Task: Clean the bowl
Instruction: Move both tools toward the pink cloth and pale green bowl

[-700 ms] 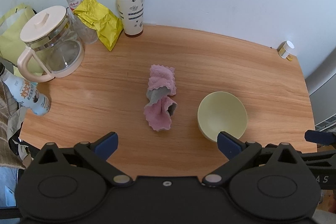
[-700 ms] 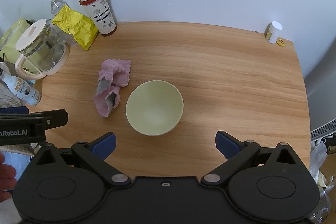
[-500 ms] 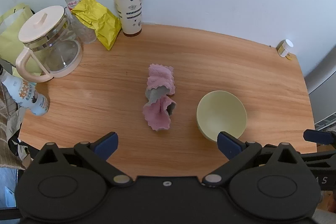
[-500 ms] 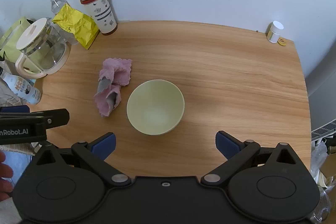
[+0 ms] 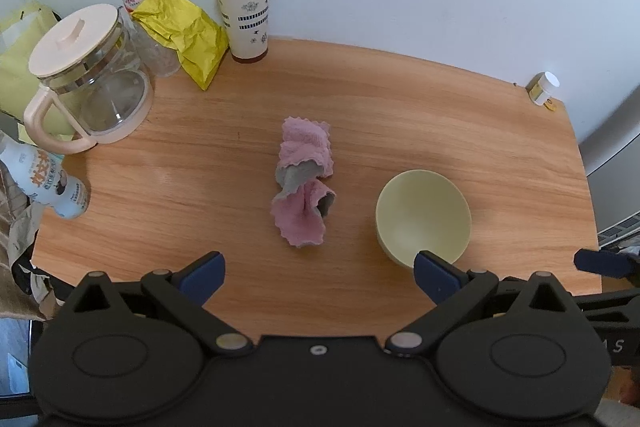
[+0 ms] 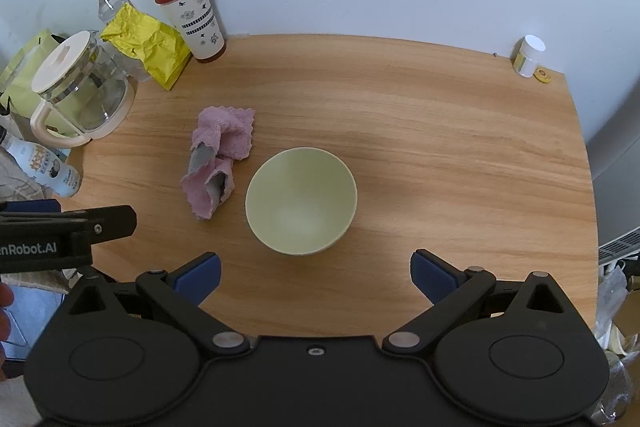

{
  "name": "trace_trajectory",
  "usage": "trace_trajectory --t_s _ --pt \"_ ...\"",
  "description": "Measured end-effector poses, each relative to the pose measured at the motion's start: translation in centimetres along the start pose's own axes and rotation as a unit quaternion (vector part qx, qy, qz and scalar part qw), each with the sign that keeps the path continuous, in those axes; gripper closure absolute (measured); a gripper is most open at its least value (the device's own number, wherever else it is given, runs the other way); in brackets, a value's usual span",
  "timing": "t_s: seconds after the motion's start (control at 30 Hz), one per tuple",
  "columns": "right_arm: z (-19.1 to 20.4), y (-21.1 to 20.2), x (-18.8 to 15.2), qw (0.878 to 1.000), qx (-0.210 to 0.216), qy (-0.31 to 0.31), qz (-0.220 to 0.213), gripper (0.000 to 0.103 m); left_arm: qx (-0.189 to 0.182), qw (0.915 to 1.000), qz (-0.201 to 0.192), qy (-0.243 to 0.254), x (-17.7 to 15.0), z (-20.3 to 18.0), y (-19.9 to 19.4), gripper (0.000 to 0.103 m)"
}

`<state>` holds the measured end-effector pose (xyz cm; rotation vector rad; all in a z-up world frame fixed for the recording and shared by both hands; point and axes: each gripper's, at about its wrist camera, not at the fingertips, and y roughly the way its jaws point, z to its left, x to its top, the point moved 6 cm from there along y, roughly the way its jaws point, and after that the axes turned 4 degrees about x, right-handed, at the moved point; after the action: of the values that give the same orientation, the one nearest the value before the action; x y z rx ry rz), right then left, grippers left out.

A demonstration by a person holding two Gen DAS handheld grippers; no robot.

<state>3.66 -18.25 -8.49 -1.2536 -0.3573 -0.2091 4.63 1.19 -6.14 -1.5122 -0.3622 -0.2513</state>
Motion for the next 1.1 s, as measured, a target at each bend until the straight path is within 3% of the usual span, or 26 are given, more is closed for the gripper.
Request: trace_trajectory --t_s 0.2,0.47,0.73,0.9,0.97,1.1 --pt "-0.9 0.9 -0.2 0.999 0.016 0.022 0.017 0.001 -0.001 0.9997 0.006 -0.023 0.6 0.8 0.8 0.001" --pt "-3.1 1.5 1.6 0.999 0.012 0.034 -0.013 0.001 0.021 0.9964 0.006 -0.082 1.7 3.2 2.2 0.001" --pt "-4.1 4.8 2.6 0.999 0.033 -0.015 -0.018 0.001 0.043 0.9937 0.022 -0.100 2.3 4.0 4.1 0.001" --pt "-5.1 6.3 3.3 0.995 0.102 0.014 0.002 0.001 0.049 0.9922 0.033 -0.110 2.1 3.6 5.5 0.001" --pt "-5.6 6.4 3.8 0.988 0.151 0.038 -0.005 0.001 0.053 0.9917 0.033 -0.112 2.1 3.3 6.1 0.001" --pt "-6.9 6.5 4.6 0.977 0.199 0.076 -0.023 0.001 0.060 0.9907 0.034 -0.117 2.1 2.9 7.3 0.001"
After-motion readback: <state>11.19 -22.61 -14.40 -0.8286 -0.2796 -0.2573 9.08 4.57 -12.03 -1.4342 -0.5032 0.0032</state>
